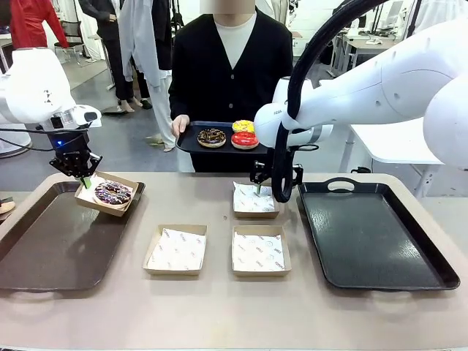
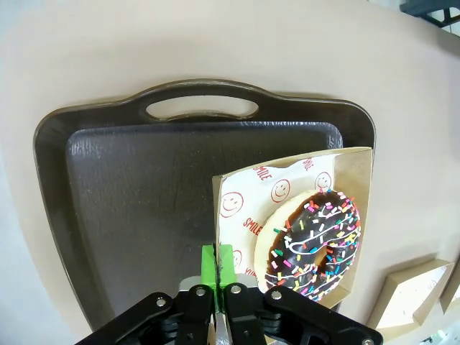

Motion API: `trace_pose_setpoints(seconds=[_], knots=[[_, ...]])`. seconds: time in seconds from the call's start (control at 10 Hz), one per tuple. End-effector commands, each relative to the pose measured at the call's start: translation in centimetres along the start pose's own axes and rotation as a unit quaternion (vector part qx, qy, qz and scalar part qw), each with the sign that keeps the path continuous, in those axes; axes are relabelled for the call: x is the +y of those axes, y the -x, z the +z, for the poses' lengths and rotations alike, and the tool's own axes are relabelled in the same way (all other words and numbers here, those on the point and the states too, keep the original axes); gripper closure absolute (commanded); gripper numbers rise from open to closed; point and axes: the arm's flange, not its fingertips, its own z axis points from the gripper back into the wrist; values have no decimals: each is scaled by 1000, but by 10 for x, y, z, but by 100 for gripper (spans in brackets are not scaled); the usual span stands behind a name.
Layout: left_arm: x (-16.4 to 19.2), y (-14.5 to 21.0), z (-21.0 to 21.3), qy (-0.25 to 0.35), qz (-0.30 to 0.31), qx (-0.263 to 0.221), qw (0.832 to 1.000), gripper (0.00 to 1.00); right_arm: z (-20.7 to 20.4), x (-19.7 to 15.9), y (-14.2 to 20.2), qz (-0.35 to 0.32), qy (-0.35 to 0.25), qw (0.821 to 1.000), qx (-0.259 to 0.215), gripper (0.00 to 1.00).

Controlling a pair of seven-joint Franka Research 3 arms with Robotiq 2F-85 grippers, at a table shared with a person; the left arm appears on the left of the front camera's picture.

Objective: Individually package the donuts and arrange them on the tray.
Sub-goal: Place the picked Paper togo box on the Handle tray while simultaneously picking up another Paper togo box from the table with the other hand.

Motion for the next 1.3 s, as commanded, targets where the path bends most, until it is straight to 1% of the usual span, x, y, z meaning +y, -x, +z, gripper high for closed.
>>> trace_pose_setpoints(seconds=[0.0, 0.1, 0.2, 0.3, 0.4, 0.5, 0.6, 0.7, 0.8, 1.0, 1.1, 1.2], knots=[[2, -6, 1, 5, -1, -10, 1000, 99, 1, 2, 0, -7, 21, 1000, -6, 0], [2, -7, 0, 7, -3, -15, 1000, 99, 2, 0, 2, 2, 20, 1000, -3, 24], [2, -8, -1, 9, -5, -15, 1000, 99, 2, 0, 2, 1, 23, 1000, -1, 59], [1, -9, -3, 12, -6, -13, 1000, 86, 2, -1, 2, 2, 24, 1000, 0, 83], [1, -10, -6, 16, -7, -9, 1000, 43, 2, -2, 3, 1, 23, 1000, 2, 100], [1, -11, -7, 19, -8, -7, 1000, 30, 2, -2, 3, 0, 22, 1000, 4, 100], [1, -11, -8, 21, -8, -4, 1000, 0, 2, -3, 3, -1, 22, 1000, 5, 100], [1, -11, -7, 22, -8, -1, 1000, 31, 3, -4, 3, -2, 21, 1000, 4, 97], [1, -10, -7, 23, -8, -1, 1000, 0, 3, -5, 3, -4, 24, 1000, 3, 100], [2, -8, -5, 28, -9, 0, 1000, 0, 3, -5, 4, -6, 29, 1000, -1, 100], [2, -7, -5, 31, -9, 3, 999, 30, 3, -5, 3, -9, 34, 999, -2, 100], [2, -6, -4, 33, -10, 5, 999, 22, 3, -5, 4, -11, 35, 999, -2, 100]])
